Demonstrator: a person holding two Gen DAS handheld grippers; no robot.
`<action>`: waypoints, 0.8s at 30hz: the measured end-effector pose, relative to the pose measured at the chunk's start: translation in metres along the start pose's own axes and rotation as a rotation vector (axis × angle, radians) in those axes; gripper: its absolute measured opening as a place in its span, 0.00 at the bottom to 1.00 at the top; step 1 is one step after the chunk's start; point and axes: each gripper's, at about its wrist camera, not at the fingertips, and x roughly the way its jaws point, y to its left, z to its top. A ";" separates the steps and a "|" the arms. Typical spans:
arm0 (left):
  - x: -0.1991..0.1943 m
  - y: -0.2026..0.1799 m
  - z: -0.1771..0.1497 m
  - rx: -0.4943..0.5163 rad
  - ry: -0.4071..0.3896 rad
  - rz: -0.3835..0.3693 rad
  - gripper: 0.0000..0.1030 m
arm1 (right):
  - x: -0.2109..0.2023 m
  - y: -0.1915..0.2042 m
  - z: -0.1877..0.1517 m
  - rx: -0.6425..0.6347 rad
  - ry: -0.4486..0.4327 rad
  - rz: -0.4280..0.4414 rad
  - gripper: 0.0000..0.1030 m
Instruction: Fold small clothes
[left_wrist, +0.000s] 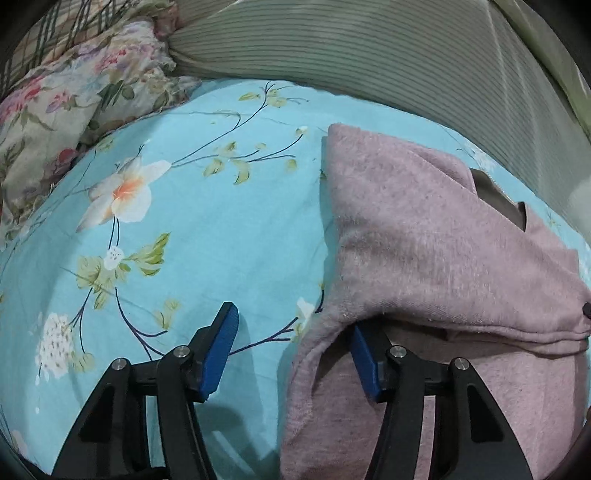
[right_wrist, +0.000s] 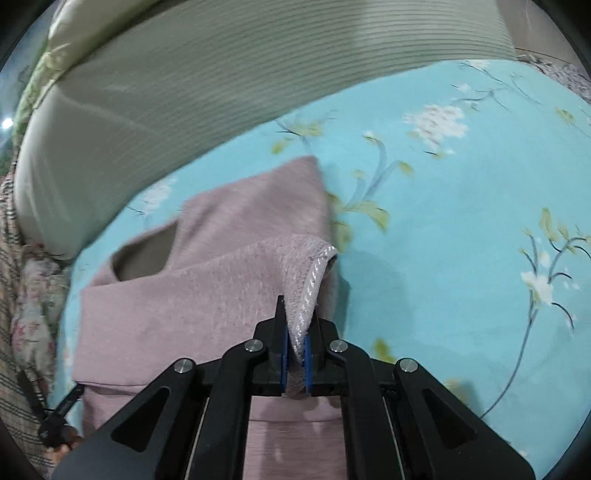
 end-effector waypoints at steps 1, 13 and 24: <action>-0.002 0.000 0.000 0.002 -0.006 -0.005 0.53 | -0.003 -0.002 0.002 0.005 -0.012 -0.004 0.07; -0.008 0.019 0.003 -0.096 -0.012 -0.037 0.29 | -0.029 0.056 0.012 -0.094 -0.073 0.105 0.07; -0.022 -0.073 -0.026 0.057 0.032 -0.208 0.44 | -0.049 0.065 0.024 -0.042 -0.136 0.192 0.07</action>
